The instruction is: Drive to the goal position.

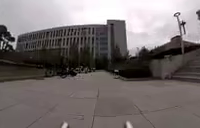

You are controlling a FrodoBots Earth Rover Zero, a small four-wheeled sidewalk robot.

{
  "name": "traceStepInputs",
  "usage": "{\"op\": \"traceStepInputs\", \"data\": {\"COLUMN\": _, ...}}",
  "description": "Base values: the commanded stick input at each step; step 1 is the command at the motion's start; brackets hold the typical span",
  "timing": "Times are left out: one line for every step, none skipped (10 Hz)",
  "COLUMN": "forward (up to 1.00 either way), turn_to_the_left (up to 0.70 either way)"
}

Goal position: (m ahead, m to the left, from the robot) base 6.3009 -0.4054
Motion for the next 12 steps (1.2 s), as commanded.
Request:
{"op": "traceStepInputs", "data": {"forward": 0.7, "turn_to_the_left": 0.0}}
{"op": "traceStepInputs", "data": {"forward": 0.7, "turn_to_the_left": 0.0}}
{"op": "traceStepInputs", "data": {"forward": 0.7, "turn_to_the_left": 0.0}}
{"op": "traceStepInputs", "data": {"forward": 0.7, "turn_to_the_left": 0.0}}
{"op": "traceStepInputs", "data": {"forward": 0.7, "turn_to_the_left": 0.0}}
{"op": "traceStepInputs", "data": {"forward": 0.7, "turn_to_the_left": 0.0}}
{"op": "traceStepInputs", "data": {"forward": 0.7, "turn_to_the_left": 0.0}}
{"op": "traceStepInputs", "data": {"forward": 0.7, "turn_to_the_left": 0.0}}
{"op": "traceStepInputs", "data": {"forward": 0.7, "turn_to_the_left": 0.0}}
{"op": "traceStepInputs", "data": {"forward": 0.7, "turn_to_the_left": 0.0}}
{"op": "traceStepInputs", "data": {"forward": 0.7, "turn_to_the_left": 0.0}}
{"op": "traceStepInputs", "data": {"forward": 0.7, "turn_to_the_left": 0.0}}
